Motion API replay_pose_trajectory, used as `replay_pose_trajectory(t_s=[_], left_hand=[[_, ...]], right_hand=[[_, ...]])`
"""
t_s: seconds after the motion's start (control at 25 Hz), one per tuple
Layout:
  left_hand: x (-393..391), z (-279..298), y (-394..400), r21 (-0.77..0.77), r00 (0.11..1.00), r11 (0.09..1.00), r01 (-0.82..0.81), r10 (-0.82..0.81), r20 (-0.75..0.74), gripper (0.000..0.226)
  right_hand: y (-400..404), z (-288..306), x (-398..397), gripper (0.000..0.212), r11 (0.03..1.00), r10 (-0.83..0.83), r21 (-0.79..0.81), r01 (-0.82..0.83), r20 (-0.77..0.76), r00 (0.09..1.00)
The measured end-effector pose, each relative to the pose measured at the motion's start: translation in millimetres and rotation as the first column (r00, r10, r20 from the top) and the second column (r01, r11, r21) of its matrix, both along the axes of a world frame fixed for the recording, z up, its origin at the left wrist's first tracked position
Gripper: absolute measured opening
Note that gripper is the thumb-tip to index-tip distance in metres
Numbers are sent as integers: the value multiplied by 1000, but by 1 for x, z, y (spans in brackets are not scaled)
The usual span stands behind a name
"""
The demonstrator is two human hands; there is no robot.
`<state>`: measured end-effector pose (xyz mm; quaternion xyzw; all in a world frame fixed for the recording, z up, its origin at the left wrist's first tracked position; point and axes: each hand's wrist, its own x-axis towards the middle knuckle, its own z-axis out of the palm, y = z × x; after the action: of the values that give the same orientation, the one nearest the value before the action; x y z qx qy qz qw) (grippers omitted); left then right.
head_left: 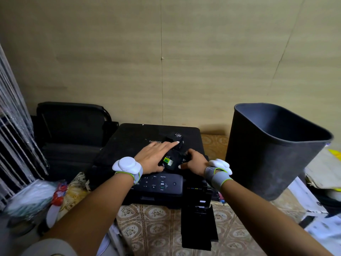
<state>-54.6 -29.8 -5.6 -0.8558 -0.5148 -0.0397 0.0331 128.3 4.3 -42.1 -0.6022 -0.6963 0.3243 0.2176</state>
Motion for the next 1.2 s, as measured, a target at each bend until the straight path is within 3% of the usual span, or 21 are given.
replay_pose_trajectory(t_s=[0.16, 0.36, 0.52, 0.64, 0.84, 1.08, 1.2], left_hand=[[1, -4, 2, -110, 989, 993, -45, 60, 132, 106], [9, -2, 9, -184, 938, 972, -144, 193, 286, 67], [21, -4, 19, -437, 771, 896, -79, 333, 543, 35], [27, -6, 22, -520, 749, 853, -32, 366, 553, 29], [29, -9, 23, -504, 710, 864, -12, 362, 604, 31], [30, -11, 23, -479, 693, 876, 56, 311, 650, 32], [32, -9, 22, -496, 701, 865, 77, 306, 644, 32]], right_hand=[[-7, 5, 12, 31, 1000, -10, 19, 10, -24, 1000], [-11, 4, 24, 35, 999, 41, 19, -41, -56, 998], [-15, 5, 30, 34, 994, 107, -1, -108, -67, 992], [-17, 2, 36, 32, 994, 95, -48, -100, -97, 991], [-22, 0, 47, 34, 988, 39, -134, -73, -242, 969], [-25, -8, 44, 26, 992, 57, -97, -85, -262, 963], [-27, -9, 44, 35, 993, 35, -97, -61, -254, 967]])
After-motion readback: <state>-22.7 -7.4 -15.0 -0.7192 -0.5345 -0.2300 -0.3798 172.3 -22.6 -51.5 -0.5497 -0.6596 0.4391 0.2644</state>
